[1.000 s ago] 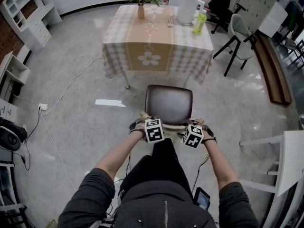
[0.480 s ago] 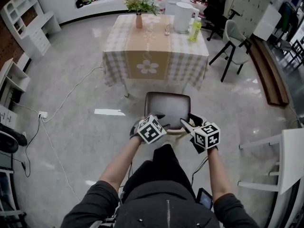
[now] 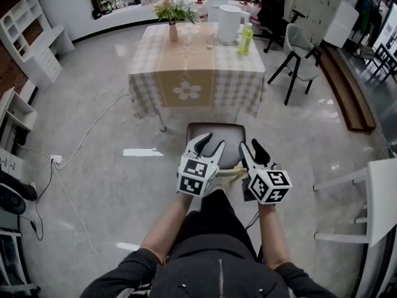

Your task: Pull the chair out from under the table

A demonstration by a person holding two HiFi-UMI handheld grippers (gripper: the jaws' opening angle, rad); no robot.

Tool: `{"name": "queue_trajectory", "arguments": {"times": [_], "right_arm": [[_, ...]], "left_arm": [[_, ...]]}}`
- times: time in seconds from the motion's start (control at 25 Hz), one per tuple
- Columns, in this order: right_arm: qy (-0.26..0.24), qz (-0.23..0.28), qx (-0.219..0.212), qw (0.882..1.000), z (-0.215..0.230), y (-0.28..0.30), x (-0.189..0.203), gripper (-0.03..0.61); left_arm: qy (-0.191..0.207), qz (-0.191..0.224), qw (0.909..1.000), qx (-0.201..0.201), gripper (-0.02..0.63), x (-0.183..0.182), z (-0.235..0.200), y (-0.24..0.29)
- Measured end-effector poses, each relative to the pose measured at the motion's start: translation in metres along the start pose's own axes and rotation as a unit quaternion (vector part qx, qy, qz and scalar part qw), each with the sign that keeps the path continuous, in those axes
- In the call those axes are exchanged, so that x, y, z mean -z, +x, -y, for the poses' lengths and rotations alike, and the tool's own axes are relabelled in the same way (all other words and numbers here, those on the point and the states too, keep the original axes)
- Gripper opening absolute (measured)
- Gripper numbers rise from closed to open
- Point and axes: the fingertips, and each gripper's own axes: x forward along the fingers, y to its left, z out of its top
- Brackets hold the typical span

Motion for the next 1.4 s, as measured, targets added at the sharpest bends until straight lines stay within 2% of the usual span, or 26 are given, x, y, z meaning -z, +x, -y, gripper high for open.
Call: {"name": "queue_trajectory", "arguments": {"times": [0.12, 0.28, 0.4, 0.48, 0.68, 1.08, 1.4], "right_arm": [[0.011, 0.023, 0.009, 1.000, -0.011, -0.013, -0.012, 0.175], [-0.016, 0.024, 0.017, 0.999, -0.023, -0.024, -0.016, 0.172], [-0.019, 0.021, 0.020, 0.999, -0.026, -0.028, -0.013, 0.109], [-0.019, 0.022, 0.026, 0.999, -0.026, -0.032, -0.010, 0.057], [-0.024, 0.028, 0.021, 0.999, -0.037, -0.039, -0.006, 0.014], [-0.037, 0.020, 0.061, 0.997, -0.037, -0.053, 0.007, 0.012], [-0.066, 0.012, 0.056, 0.996, -0.047, -0.049, 0.012, 0.012]], "left_arm": [[0.003, 0.034, 0.9993, -0.019, 0.147, -0.015, 0.008, -0.015], [0.002, 0.062, 0.9978, -0.025, 0.097, -0.026, 0.021, -0.033], [0.005, 0.069, 0.9974, -0.021, 0.024, -0.024, 0.030, -0.039], [0.014, 0.071, 0.9973, -0.012, 0.011, -0.023, 0.039, -0.041], [0.011, 0.067, 0.9976, 0.013, 0.009, -0.017, 0.051, -0.042], [0.022, 0.055, 0.9982, 0.013, 0.009, -0.006, 0.062, -0.049], [0.021, 0.050, 0.9984, 0.014, 0.009, -0.002, 0.060, -0.053]]}}
